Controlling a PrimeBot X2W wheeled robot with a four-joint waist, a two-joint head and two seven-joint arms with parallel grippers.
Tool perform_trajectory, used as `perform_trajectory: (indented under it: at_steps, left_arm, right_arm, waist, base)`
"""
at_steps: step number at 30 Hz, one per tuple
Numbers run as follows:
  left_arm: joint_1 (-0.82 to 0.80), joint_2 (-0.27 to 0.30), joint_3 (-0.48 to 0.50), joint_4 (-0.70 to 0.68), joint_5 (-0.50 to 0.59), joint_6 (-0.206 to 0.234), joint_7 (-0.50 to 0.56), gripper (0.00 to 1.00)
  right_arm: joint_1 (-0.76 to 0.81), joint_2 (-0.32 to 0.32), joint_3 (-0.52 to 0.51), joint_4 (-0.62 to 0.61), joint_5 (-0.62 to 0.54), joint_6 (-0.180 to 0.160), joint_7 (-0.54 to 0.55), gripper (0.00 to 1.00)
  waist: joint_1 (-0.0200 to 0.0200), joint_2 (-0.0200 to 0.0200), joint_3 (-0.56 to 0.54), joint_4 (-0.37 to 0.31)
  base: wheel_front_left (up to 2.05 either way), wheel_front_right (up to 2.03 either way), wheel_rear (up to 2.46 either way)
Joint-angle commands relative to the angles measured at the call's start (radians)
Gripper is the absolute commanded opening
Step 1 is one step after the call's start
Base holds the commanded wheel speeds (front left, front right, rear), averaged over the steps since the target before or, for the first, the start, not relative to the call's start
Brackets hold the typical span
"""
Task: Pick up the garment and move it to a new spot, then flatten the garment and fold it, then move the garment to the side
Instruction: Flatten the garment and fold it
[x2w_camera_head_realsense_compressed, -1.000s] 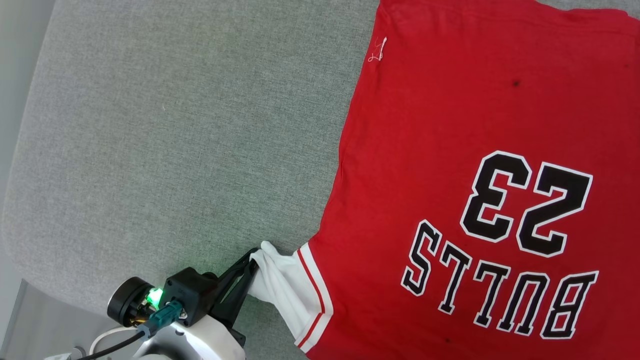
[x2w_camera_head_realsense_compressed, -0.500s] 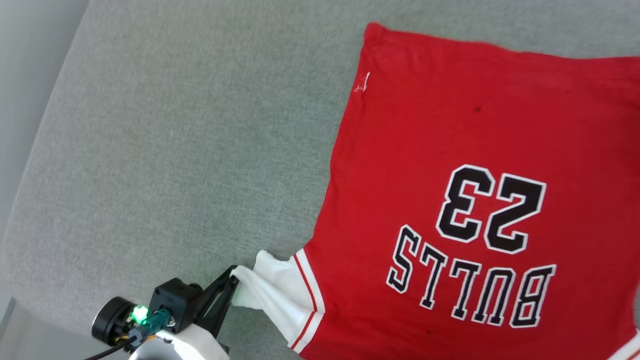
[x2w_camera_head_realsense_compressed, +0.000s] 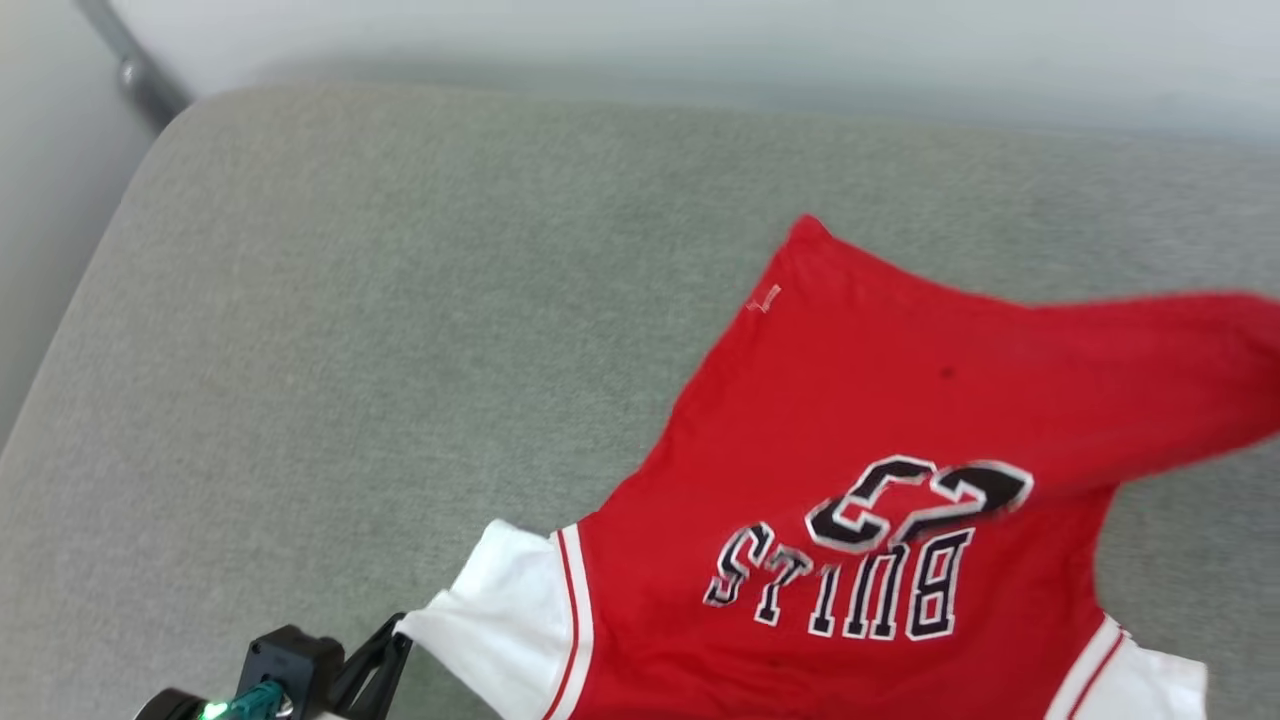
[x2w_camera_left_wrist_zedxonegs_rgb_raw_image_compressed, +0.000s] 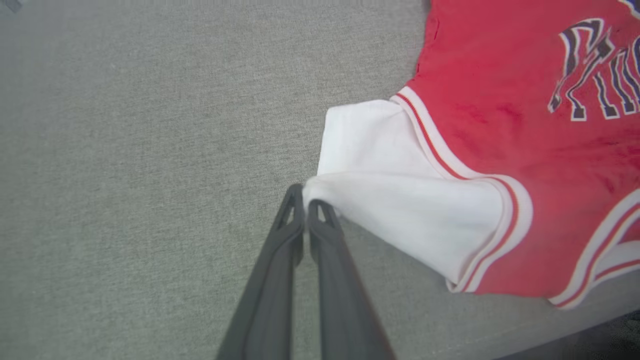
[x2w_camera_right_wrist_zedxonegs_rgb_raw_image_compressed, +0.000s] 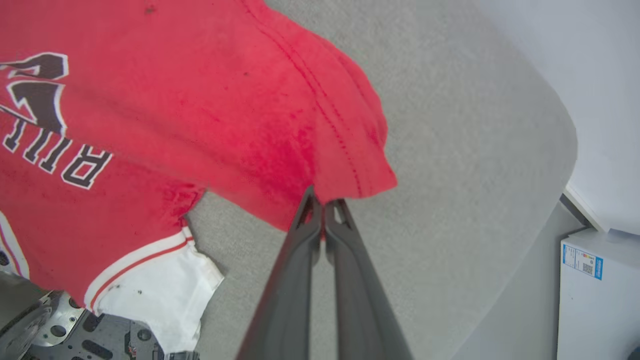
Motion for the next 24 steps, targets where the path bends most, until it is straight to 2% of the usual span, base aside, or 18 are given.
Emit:
perform_trajectory:
  at_steps: [1,5,6,9,13,15,18,24]
  left_arm:
    - [0.018,0.010,0.005,-0.003,-0.010,0.007,-0.008,0.00]
    - [0.042,0.024,0.007,-0.006,-0.023,0.010,-0.014,0.00]
    - [0.042,0.024,0.007,-0.006,-0.023,0.010,-0.014,0.00]
    - [0.053,0.030,0.006,-0.009,-0.026,0.011,-0.017,0.00]
    - [0.069,0.038,0.013,-0.010,-0.038,0.016,-0.022,0.00]
    - [0.071,0.038,0.014,-0.010,-0.041,0.017,-0.025,0.00]
    - [0.070,0.031,0.013,-0.006,-0.040,0.013,-0.026,0.00]
    - [0.066,0.024,0.009,0.004,-0.042,0.004,-0.026,0.00]
  right_arm:
    - [0.061,-0.038,0.003,-0.026,0.021,-0.001,-0.020,0.00]
    - [0.223,-0.129,0.011,-0.075,0.069,-0.001,-0.072,0.00]
    - [0.223,-0.129,0.011,-0.075,0.069,-0.001,-0.072,0.00]
    - [0.373,-0.187,0.025,-0.090,0.105,-0.001,-0.114,0.00]
    - [0.547,-0.218,0.028,-0.090,0.137,-0.001,-0.194,0.00]
    - [0.627,-0.219,0.032,-0.084,0.147,-0.001,-0.229,0.00]
    - [0.749,-0.180,0.032,-0.061,0.152,-0.001,-0.293,0.00]
    - [0.820,-0.132,0.004,-0.043,0.132,-0.001,-0.339,0.02]
  waist:
    - [0.0001,0.0000,-0.048,-0.048]
    - [0.0001,0.0000,-0.071,-0.073]
    - [0.0001,0.0000,-0.071,-0.073]
    - [0.0001,0.0000,-0.080,-0.084]
    - [0.0001,0.0000,-0.086,-0.102]
    - [0.0001,0.0000,-0.087,-0.107]
    - [0.0001,0.0000,-0.085,-0.110]
    - [0.0001,0.0000,-0.085,-0.111]
  base:
    - [0.00,0.00,0.00]
    - [0.00,0.00,0.00]
    - [0.00,0.00,0.00]
    - [0.00,0.00,0.00]
    - [0.00,0.00,0.00]
    - [0.00,0.00,0.00]
    - [0.00,0.00,0.00]
    - [0.00,0.00,0.00]
